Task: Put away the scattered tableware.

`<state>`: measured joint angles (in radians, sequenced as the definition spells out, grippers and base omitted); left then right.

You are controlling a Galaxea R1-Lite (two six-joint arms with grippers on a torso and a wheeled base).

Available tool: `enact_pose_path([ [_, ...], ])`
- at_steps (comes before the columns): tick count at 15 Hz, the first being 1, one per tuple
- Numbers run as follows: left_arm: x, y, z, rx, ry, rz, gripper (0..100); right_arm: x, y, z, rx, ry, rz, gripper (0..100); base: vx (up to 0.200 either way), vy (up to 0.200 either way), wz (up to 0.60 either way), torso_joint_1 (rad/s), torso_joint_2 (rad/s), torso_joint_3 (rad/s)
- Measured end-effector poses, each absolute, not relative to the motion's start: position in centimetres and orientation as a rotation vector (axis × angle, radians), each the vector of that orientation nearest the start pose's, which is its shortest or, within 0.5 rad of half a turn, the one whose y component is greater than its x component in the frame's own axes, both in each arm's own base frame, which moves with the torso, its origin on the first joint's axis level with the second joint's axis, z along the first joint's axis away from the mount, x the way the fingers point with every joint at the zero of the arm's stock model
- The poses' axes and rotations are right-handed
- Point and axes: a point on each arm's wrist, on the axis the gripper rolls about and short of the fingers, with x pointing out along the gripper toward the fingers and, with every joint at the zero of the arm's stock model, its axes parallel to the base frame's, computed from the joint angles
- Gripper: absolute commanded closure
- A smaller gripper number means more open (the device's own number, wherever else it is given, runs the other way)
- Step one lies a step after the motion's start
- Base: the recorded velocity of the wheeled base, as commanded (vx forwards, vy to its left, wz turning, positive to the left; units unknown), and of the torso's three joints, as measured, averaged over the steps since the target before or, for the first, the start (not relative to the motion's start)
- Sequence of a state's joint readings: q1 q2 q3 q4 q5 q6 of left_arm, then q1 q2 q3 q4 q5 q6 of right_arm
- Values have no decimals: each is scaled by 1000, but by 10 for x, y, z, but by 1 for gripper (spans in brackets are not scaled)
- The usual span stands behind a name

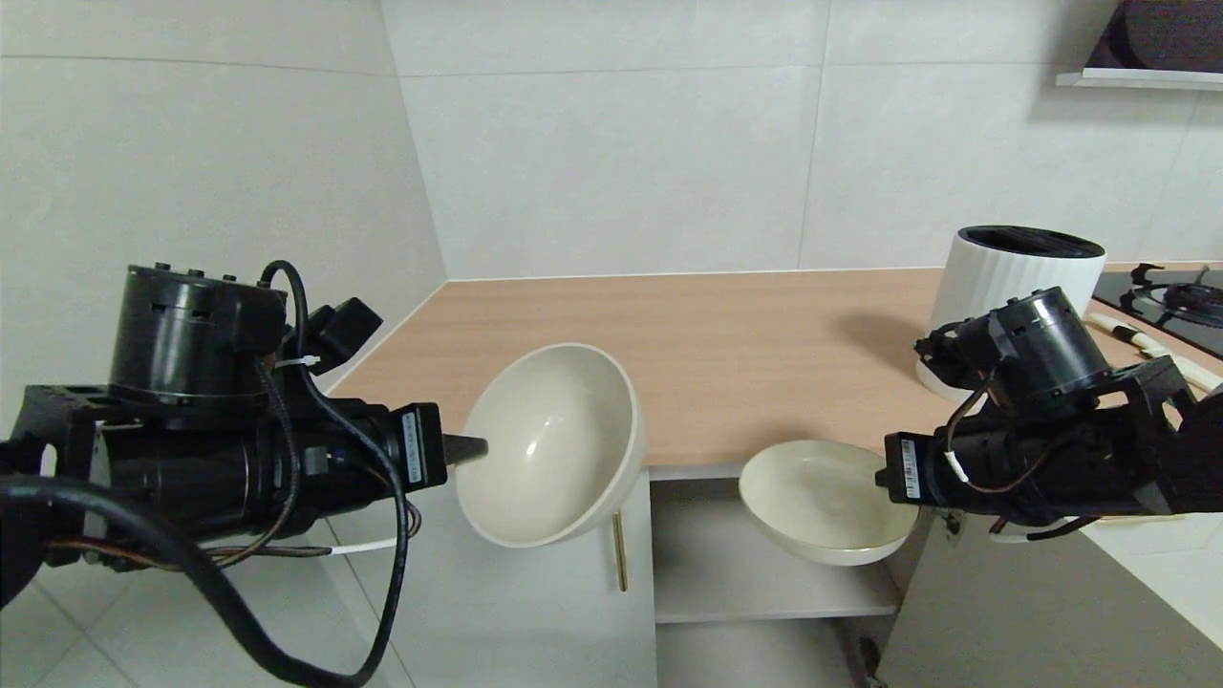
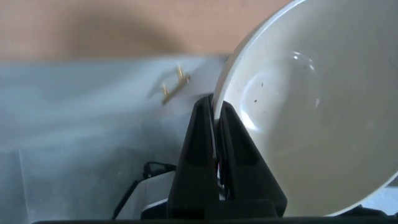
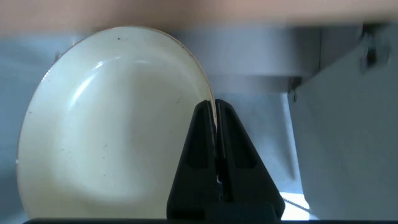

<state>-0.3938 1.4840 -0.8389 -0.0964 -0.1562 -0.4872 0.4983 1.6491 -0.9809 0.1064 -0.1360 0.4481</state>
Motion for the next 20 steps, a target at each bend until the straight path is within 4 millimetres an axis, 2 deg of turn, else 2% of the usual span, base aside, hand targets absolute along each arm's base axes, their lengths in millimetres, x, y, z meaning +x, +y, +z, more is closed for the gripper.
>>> enact_pose_path([
  [1, 227, -98, 200, -396, 674, -390, 100, 248, 131, 178, 180, 796, 171, 100, -200, 0, 0, -2, -2, 2],
  [11, 238, -102, 187, -384, 724, -359, 100, 253, 134, 171, 176, 801, 164, 100, 0, 0, 0, 0, 0, 0],
  [16, 248, -106, 177, -331, 770, -236, 100, 260, 137, 162, 168, 814, 151, 100, 0, 0, 0, 0, 0, 0],
  [20, 250, -109, 174, -323, 785, -234, 100, 262, 137, 158, 166, 819, 148, 100, 0, 0, 0, -141, 354, 211],
])
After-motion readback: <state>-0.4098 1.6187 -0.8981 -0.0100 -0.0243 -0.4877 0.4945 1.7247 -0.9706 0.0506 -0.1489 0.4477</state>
